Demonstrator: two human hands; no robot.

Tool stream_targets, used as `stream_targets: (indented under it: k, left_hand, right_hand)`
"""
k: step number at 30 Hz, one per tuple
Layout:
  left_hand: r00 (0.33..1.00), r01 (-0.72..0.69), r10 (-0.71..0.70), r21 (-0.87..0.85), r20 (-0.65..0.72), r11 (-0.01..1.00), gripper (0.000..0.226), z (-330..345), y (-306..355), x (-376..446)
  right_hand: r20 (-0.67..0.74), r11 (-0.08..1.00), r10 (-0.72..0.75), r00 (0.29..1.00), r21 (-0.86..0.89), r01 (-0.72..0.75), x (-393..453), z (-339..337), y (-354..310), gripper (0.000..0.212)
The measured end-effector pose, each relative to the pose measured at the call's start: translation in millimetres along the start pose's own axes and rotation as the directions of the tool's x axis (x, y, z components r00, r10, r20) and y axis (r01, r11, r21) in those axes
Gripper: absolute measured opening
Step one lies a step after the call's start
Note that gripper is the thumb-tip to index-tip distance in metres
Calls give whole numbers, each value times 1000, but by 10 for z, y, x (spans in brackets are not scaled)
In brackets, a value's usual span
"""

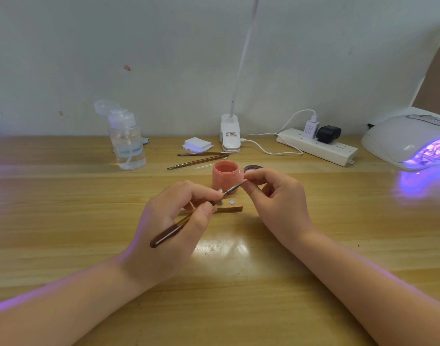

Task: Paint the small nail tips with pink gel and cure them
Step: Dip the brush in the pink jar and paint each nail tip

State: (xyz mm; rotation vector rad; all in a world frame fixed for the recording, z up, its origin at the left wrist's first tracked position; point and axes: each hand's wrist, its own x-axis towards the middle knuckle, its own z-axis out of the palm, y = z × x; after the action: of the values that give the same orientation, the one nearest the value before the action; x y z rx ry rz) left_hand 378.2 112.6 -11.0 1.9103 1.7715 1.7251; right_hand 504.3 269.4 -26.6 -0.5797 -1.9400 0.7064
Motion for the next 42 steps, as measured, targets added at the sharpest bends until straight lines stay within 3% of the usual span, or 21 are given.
stream_targets:
  k: [7, 21, 29, 38, 42]
  left_hand:
    - [999, 18, -17, 7, -49, 1000, 21, 2, 27, 16]
    - [1000, 8, -8, 2, -22, 1000, 23, -15, 6, 2]
    - [993, 112, -114, -47, -30, 993, 21, 12, -25, 24]
    - [999, 35, -36, -38, -28, 999, 22, -3, 1, -2]
    - [994, 82, -87, -73, -65, 994, 20, 1, -9, 14]
  right_hand:
    - [7, 1000, -5, 1000, -2, 5, -7, -3, -6, 10]
    - [-4, 1000, -7, 1000, -27, 7, -9, 0, 5, 9]
    - [10, 1000, -13, 1000, -16, 13, -11, 0, 4, 9]
    - [-6, 1000, 18, 1000, -14, -18, -10, -11, -27, 8]
    - [17, 1000, 20, 1000, -17, -20, -11, -17, -46, 6]
